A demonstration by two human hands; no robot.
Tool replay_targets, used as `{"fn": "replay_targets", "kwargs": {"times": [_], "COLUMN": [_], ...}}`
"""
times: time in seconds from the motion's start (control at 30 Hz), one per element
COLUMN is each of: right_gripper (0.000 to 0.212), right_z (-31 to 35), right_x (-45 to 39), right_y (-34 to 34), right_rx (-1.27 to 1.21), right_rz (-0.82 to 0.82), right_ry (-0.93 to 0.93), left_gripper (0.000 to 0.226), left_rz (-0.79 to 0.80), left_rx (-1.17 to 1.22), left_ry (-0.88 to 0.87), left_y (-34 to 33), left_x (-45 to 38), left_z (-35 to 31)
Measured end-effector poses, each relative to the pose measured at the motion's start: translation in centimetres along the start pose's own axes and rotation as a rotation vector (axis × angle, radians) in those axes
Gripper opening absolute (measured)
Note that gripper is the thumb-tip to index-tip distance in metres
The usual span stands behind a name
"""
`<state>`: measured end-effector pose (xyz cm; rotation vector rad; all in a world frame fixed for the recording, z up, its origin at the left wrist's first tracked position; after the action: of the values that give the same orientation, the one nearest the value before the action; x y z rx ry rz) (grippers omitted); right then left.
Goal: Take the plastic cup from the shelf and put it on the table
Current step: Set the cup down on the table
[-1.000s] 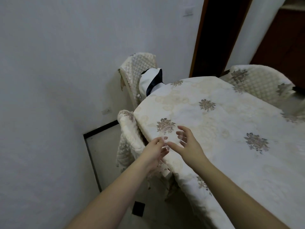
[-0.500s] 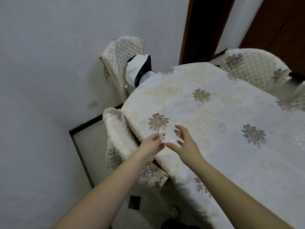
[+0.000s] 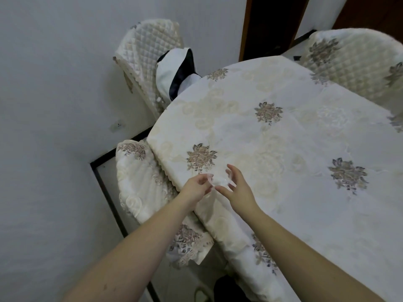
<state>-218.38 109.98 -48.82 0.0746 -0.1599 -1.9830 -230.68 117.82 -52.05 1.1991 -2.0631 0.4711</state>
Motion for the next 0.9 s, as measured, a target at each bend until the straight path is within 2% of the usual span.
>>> {"fn": "replay_targets", "kwargs": {"times": [0.2, 0.3, 0.67, 0.9], "right_gripper": [0.073, 0.076, 0.078, 0.085], "right_z": [-1.6, -1.9, -2.4, -2.0], "right_x": [-0.7, -0.9, -0.4, 0.2], "right_y": [-0.5, -0.1, 1.5, 1.5], "right_rx": [-0.024, 0.052, 0.222, 0.135], "right_rz": [0.015, 0.005, -0.015, -0.011], "right_ry": [-0.013, -0.017, 0.007, -0.028], "left_gripper": [0.025, 0.027, 0.028, 0.030], "left_rz": [-0.057, -0.088, -0.065, -0.101], "left_rx": [-0.039, -0.097, -0.207, -0.236], "left_ry": [0.012, 0.020, 0.013, 0.041], "left_y": [0.5, 0.5, -0.4, 0.1], "left_x": [-1.8, -2.2, -2.6, -2.3], "left_z": [0.9, 1.0, 1.0, 1.1]}}
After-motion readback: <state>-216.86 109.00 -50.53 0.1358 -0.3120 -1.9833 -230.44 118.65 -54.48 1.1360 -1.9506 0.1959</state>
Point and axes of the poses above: each hand's wrist, its own x-axis away from the middle knuckle, its own y-axis out of the back of the hand, z = x × y, the point moved 10 cm from there along -x, towards the middle knuckle, and after that the axes turned 12 degrees about y, right-handed, at the moved point
